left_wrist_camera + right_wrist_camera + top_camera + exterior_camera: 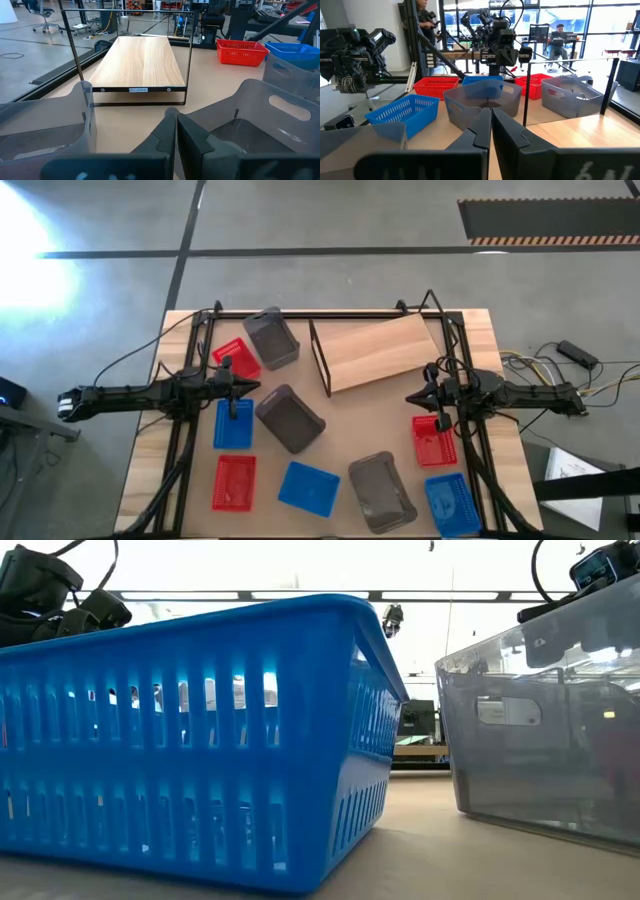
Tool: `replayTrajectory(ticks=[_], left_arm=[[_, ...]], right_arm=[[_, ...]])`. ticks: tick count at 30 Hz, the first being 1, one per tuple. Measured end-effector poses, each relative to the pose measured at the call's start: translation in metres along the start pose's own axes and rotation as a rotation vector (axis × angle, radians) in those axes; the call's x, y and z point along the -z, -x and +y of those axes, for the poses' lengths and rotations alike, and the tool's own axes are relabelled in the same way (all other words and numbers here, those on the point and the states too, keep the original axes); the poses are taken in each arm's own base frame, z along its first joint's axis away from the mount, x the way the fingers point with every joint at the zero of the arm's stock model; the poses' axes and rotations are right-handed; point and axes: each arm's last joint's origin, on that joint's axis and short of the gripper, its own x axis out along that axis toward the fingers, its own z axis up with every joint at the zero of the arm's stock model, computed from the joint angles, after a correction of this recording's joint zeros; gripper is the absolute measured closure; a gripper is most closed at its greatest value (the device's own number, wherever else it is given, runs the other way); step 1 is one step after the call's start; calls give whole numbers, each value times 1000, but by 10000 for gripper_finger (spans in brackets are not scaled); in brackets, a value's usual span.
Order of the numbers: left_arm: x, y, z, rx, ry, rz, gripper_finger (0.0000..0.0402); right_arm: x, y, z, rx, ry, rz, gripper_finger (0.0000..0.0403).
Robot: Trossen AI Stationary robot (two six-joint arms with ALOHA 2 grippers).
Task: Stack baskets on shelf by color
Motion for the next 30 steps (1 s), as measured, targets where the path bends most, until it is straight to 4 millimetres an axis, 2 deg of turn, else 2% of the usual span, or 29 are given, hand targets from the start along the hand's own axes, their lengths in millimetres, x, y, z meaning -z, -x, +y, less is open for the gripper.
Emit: replayTrajectory(ticks=[10,15,20,22,26,28,30], left_arm=[[0,0,0,1,0,0,402],[0,0,0,0,0,0,402],[0,0,0,1,0,0,402],[0,0,0,0,0,0,402],[0,0,0,0,0,0,402],[0,0,0,0,0,0,402],[0,0,0,0,0,0,402]], right_arm=[[-2,0,0,-1,13,-16,394],[-16,1,0,-15,-124,-165,394],[-36,7,1,-72,-388,-379,394],[-44,9,2,-121,-418,-453,394],[-55,10,11,-330,-386,-522,394],[-54,6,16,-374,-329,-506,394],[-52,-2,23,-412,-316,-419,394]])
